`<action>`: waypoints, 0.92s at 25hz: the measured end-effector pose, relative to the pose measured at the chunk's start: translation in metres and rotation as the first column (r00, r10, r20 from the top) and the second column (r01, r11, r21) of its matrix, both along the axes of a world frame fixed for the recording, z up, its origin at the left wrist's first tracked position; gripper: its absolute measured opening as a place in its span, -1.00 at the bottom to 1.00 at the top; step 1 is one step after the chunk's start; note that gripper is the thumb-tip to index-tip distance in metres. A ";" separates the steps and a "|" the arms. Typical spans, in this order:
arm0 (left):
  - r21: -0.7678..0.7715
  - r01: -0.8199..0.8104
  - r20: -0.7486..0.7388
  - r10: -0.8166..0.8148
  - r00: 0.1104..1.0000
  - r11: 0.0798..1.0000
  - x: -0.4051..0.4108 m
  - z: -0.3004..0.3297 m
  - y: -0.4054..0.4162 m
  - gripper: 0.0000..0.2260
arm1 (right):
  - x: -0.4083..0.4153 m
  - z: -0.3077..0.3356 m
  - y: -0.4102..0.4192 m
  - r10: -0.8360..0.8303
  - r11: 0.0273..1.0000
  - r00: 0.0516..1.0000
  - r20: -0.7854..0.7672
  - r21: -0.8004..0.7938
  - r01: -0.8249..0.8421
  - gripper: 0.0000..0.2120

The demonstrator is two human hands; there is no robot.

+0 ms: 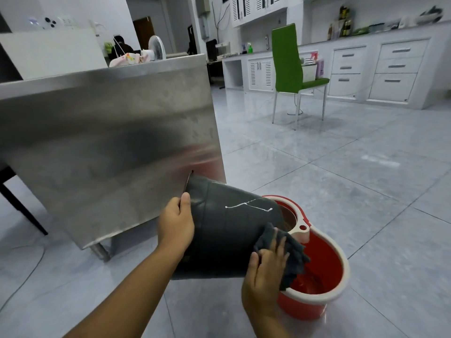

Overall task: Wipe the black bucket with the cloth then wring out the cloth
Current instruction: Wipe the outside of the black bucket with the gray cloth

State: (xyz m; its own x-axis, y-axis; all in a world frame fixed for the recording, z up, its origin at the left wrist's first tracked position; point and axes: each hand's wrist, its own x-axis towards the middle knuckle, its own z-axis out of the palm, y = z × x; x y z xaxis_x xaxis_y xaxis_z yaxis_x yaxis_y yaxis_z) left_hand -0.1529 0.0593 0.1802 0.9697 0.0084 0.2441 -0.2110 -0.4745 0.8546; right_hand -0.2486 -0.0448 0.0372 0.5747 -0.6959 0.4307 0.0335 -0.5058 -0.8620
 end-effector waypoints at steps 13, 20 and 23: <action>0.070 0.078 0.224 -0.092 0.970 0.994 -0.021 -0.015 0.012 -0.59 | 0.021 0.051 -0.058 0.204 0.947 0.968 -0.145 0.279 -0.158 -0.84; 0.152 0.140 0.197 -0.168 0.966 0.978 -0.026 -0.020 0.002 -0.60 | 0.008 0.051 0.024 0.372 0.924 0.928 0.001 -0.101 -0.370 -0.88; 0.191 0.180 0.211 -0.220 0.952 0.965 -0.036 -0.024 -0.004 -0.61 | 0.027 0.083 -0.010 0.390 0.918 0.921 -0.006 -0.067 -0.390 -0.84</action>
State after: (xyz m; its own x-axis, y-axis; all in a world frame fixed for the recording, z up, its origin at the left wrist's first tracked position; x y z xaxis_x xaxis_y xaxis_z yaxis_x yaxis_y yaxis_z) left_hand -0.1884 0.0553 0.1563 0.8650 -0.2402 0.4406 -0.4967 -0.5344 0.6839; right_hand -0.2220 -0.0547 0.1202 0.7913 -0.3872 0.4733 0.2460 -0.5070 -0.8261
